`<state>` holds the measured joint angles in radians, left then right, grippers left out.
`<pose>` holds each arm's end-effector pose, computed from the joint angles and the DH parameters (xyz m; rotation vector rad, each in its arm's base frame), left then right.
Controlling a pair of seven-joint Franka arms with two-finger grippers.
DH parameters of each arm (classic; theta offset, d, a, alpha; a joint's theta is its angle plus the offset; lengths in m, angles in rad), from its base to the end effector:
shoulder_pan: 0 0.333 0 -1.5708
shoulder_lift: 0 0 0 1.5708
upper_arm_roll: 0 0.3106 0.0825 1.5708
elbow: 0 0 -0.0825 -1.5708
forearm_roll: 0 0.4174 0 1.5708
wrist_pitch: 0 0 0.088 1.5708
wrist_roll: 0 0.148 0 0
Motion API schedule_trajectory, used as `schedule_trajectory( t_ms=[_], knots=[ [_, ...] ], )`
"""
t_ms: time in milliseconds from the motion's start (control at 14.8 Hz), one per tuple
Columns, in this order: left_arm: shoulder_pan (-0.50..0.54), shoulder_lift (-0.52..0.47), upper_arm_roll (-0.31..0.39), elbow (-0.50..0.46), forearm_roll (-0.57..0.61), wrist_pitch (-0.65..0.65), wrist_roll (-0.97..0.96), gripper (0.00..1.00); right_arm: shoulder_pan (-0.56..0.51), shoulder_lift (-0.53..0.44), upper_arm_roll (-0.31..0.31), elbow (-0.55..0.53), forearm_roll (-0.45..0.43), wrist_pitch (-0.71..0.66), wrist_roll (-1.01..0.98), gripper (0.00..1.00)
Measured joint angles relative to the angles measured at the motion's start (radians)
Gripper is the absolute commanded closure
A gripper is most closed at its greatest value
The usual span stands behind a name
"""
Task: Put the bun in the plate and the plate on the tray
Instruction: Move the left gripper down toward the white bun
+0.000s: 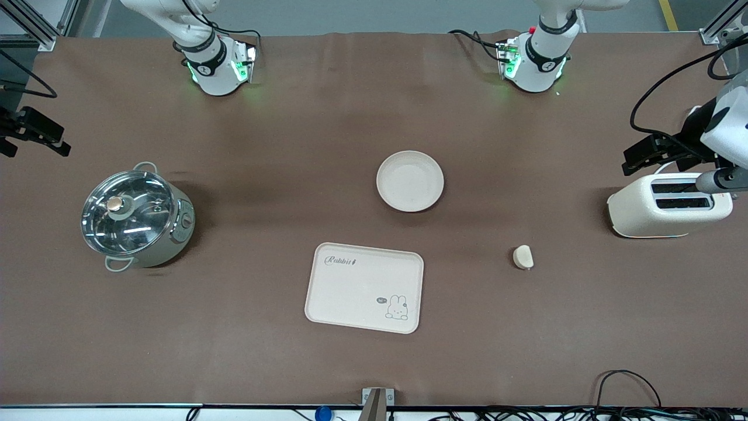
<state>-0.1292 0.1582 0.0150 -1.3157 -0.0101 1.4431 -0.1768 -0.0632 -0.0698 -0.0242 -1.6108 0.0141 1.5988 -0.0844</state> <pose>0.6169 -0.0731 0.5986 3.1366 0.0962 -0.0495 0.5698 -0.0483 0.6008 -3.1294 0.0047 -0.0922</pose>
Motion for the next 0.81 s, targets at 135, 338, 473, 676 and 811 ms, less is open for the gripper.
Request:
schedule_trajectory(
  t_ms=[135, 338, 473, 676, 811],
  knots=[
    [0.000, 0.000, 0.000, 0.000, 0.000, 0.000, 0.000, 0.00, 0.000, 0.000, 0.000, 0.000, 0.000, 0.000, 0.000, 0.00],
    [0.000, 0.000, 0.000, 0.000, 0.000, 0.000, 0.001, 0.00, 0.000, 0.000, 0.000, 0.000, 0.000, 0.000, 0.000, 0.00],
    [-0.001, 0.002, 0.000, -0.005, 0.002, 0.001, 0.005, 0.00, 0.000, 0.000, 0.000, 0.000, 0.000, 0.000, 0.000, 0.00],
    [-0.004, 0.062, -0.010, -0.046, 0.003, 0.077, 0.019, 0.00, 0.000, 0.000, 0.000, 0.000, 0.000, 0.000, 0.000, 0.00],
    [-0.015, 0.161, -0.033, -0.062, 0.003, 0.189, 0.014, 0.00, 0.000, 0.000, 0.000, 0.000, 0.000, 0.000, 0.000, 0.00]
  ],
)
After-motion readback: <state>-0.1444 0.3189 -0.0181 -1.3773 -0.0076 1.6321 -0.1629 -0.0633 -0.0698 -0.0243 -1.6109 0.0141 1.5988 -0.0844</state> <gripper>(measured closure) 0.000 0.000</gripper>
